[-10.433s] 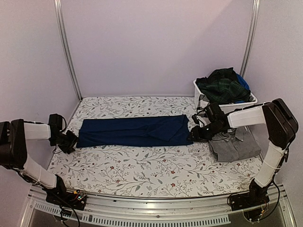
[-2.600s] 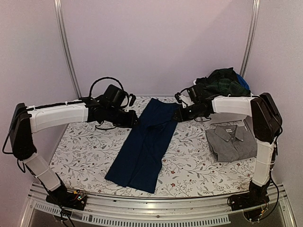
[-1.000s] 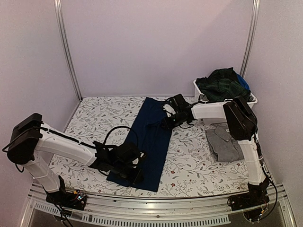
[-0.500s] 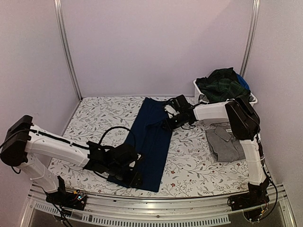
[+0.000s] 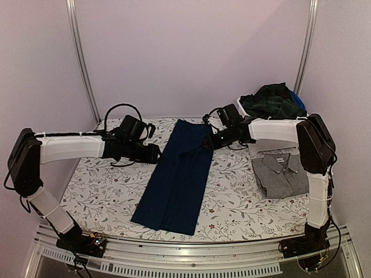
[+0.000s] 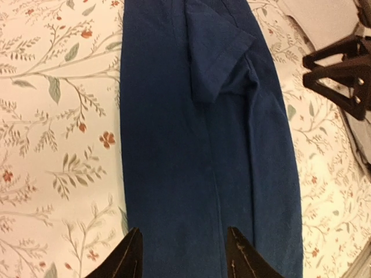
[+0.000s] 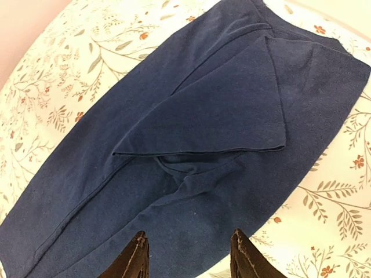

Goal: Fold and stack the mixed laundry pile
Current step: Rotate the rectangle-folded T-shirt at the center of the board.

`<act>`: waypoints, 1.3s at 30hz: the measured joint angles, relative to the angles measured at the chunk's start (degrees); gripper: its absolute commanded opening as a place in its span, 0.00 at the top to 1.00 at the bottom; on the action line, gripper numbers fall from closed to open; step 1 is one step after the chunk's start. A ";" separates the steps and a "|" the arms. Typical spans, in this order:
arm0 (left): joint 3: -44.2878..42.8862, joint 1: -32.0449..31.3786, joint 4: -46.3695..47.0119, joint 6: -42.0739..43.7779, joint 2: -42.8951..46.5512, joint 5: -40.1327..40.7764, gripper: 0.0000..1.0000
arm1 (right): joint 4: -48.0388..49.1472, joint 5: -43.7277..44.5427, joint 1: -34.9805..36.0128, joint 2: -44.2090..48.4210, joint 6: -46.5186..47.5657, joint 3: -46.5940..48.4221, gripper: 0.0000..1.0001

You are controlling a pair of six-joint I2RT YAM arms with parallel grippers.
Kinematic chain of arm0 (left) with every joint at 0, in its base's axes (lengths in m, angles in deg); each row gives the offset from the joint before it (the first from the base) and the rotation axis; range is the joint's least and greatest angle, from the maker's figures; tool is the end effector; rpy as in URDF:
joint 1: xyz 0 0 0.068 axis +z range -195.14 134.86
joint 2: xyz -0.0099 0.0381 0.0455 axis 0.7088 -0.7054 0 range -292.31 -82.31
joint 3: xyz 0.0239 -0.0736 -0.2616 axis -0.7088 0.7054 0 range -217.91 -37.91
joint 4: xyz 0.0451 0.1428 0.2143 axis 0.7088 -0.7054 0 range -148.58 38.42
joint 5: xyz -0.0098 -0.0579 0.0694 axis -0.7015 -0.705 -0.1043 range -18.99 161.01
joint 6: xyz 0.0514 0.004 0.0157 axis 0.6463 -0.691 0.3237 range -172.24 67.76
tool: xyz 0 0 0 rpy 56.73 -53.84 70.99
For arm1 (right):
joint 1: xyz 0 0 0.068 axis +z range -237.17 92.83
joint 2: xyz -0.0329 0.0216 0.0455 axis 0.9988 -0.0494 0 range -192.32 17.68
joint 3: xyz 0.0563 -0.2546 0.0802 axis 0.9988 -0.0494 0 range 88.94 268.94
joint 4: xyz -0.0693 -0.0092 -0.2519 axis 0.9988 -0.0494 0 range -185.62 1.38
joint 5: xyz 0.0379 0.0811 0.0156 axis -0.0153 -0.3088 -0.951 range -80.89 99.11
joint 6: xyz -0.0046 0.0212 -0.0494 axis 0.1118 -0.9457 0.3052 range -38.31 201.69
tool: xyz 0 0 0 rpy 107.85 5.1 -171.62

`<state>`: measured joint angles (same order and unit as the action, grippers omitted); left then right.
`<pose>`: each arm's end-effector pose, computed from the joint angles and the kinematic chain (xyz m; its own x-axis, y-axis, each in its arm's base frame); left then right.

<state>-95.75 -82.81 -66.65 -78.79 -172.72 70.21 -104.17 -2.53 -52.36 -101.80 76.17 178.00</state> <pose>0.2643 -0.2049 0.2152 -0.7995 0.0528 -0.5983 0.2919 0.9047 -0.3102 0.3794 0.2726 0.1926 -0.6526 -0.3388 -0.6778 -0.6142 0.7603 0.2113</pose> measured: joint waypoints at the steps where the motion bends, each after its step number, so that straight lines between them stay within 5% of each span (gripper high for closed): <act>1: -2.38 1.20 0.48 1.01 -2.54 0.00 0.56 | -0.33 0.74 0.00 -0.44 -0.39 0.70 0.57; 13: -32.30 3.48 0.94 9.88 -33.53 -1.60 0.85 | -4.92 10.56 0.00 -16.26 -2.60 14.53 0.71; 17: -40.61 3.76 -1.62 10.99 -41.55 -1.42 1.00 | -6.14 12.68 0.00 -17.81 -2.34 17.05 0.85; 20: -44.24 4.26 -3.78 11.10 -45.66 -1.25 1.00 | -7.08 14.01 0.00 -19.32 -1.88 19.56 0.97; 26: -42.62 6.16 -3.61 10.10 -44.98 -1.40 1.00 | -9.18 14.60 0.13 -24.17 -0.57 27.69 0.99; 39: -22.60 13.40 4.98 4.90 -33.66 -5.68 1.00 | -9.20 13.70 3.08 -32.54 3.34 40.92 0.95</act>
<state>-118.35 -69.41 -61.67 -73.89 -206.38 64.53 -113.37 11.18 -49.28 -134.34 79.52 218.92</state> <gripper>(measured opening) 0.004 0.016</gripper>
